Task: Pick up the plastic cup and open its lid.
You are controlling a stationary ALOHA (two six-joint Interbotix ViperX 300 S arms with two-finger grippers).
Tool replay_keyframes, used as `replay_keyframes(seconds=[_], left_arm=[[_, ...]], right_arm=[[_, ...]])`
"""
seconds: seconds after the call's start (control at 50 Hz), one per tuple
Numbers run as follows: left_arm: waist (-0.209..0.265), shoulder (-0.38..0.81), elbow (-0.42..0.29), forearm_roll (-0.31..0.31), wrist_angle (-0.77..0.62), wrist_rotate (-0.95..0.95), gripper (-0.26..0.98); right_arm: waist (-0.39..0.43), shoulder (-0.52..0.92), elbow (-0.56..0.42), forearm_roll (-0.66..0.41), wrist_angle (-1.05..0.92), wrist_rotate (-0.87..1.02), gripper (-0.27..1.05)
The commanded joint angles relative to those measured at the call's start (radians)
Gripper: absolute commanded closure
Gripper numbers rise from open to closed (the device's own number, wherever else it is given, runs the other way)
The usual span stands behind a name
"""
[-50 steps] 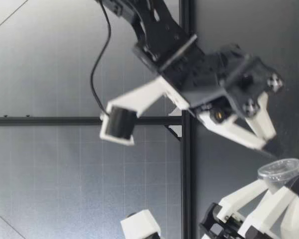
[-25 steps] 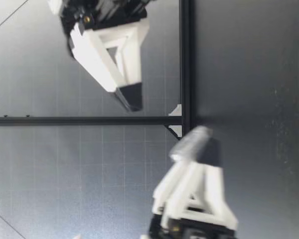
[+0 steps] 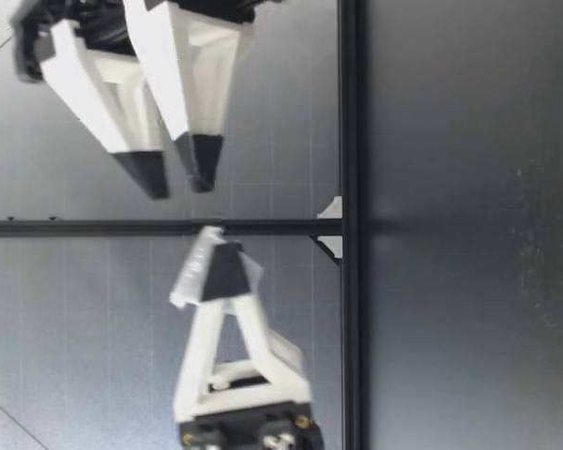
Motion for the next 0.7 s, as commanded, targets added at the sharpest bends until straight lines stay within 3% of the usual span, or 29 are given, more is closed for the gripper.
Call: replay_keyframes(seconds=[0.0,0.3,0.68], left_arm=[[0.003,-0.017,-0.029,-0.005,-0.015,-0.018,0.53],[0.005,-0.018,-0.035,-0.005,-0.037,-0.051,0.53],[0.005,-0.017,-0.026,-0.002,-0.037,-0.051,0.53]], right_arm=[[0.003,-0.018,0.008,0.014,-0.080,-0.081,0.32],[0.003,0.031,0.044,0.091,-0.190,-0.318,0.31],[-0.011,0.080,-0.008,0.121,-0.244,-0.331,0.31]])
